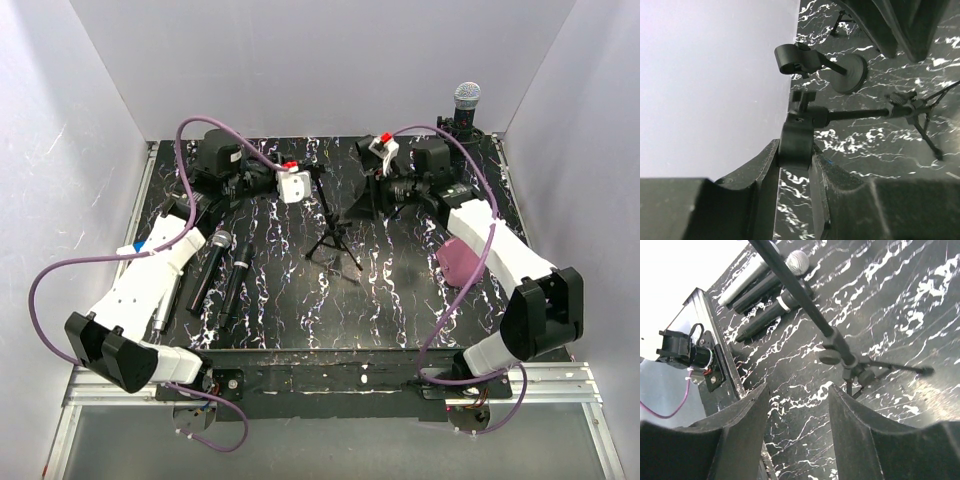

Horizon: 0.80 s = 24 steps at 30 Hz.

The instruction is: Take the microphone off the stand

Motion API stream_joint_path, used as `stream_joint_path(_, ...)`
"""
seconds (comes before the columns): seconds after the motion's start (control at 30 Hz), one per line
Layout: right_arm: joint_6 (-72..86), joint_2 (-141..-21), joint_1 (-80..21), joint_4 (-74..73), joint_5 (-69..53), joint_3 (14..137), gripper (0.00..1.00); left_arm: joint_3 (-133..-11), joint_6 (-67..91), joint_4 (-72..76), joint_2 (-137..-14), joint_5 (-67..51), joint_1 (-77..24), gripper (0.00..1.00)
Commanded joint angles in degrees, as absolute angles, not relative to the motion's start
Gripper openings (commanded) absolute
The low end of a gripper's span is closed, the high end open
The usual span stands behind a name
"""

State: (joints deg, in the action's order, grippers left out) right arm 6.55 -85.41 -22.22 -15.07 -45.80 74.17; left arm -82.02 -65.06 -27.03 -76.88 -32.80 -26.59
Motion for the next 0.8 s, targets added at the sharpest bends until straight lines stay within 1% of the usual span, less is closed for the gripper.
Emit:
stream_joint_path(0.0, 12.0, -85.9, -22.8, -12.6, -40.4, 71.8, 0.55, -86.8, -49.3, -27.2, -77.1, -29.6, -27.2, 0.0)
stream_joint_path(0.1, 12.7, -89.5, -22.8, -12.7, -38.2, 74.8, 0.51, -87.3, -46.2, -28.2, -77.4, -28.7, -27.5, 0.0)
stream_joint_path(0.2, 14.3, -94.0, -22.9, -12.6, -38.7, 77.7, 0.49, -87.3, -44.6, -29.5, -77.5, -26.9, -28.1, 0.0)
stream_joint_path(0.27, 15.4, -96.1, -22.9, -12.0, -39.9, 78.7, 0.49, -86.9, -43.8, -30.0, -77.2, -26.1, -28.2, 0.0)
stream_joint_path(0.37, 15.3, -97.9, -22.9, -10.8, -45.0, 79.1, 0.52, -85.5, -43.7, -29.9, -76.0, -25.3, -28.3, 0.0)
stream_joint_path(0.63, 17.5, -100.7, -22.9, -7.7, -53.4, 79.2, 0.5, -83.8, -44.0, -29.6, -75.0, -24.7, -28.3, 0.0)
stream_joint_path(0.77, 19.6, -101.3, -22.9, -5.3, -54.9, 78.8, 0.5, -83.6, -44.0, -29.4, -75.0, -24.8, -28.3, 0.0)
